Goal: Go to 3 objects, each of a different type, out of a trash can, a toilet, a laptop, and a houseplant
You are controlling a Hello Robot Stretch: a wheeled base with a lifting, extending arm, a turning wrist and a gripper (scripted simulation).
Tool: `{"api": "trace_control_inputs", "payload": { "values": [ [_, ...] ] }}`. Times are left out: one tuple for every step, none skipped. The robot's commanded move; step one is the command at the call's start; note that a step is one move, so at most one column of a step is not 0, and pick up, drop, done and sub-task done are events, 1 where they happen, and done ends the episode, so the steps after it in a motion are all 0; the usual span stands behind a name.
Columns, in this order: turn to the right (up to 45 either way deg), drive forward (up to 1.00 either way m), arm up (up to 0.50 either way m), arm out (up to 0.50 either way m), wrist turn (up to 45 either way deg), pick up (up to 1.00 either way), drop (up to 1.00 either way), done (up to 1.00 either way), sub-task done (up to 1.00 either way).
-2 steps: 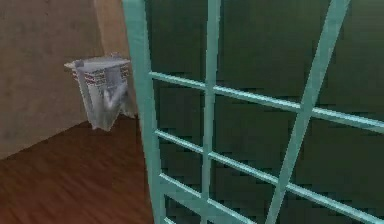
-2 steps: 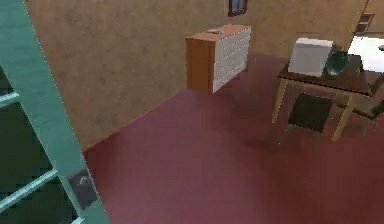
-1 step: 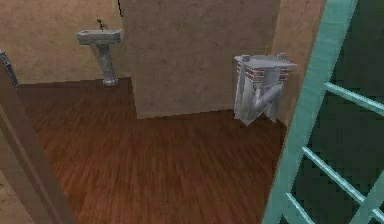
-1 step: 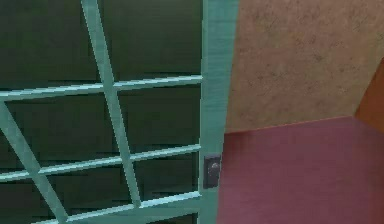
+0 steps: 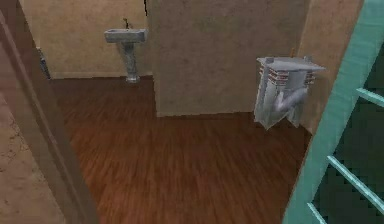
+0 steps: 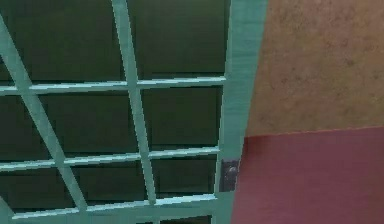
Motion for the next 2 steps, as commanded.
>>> {"api": "trace_control_inputs", "payload": {
  "values": [
    [0.0, 0.4, 0.0, 0.0, 0.0, 0.0, 0.0, 0.0, 0.0],
    [-6.0, 0.0, 0.0, 0.0, 0.0, 0.0, 0.0, 0.0, 0.0]
  ]
}}
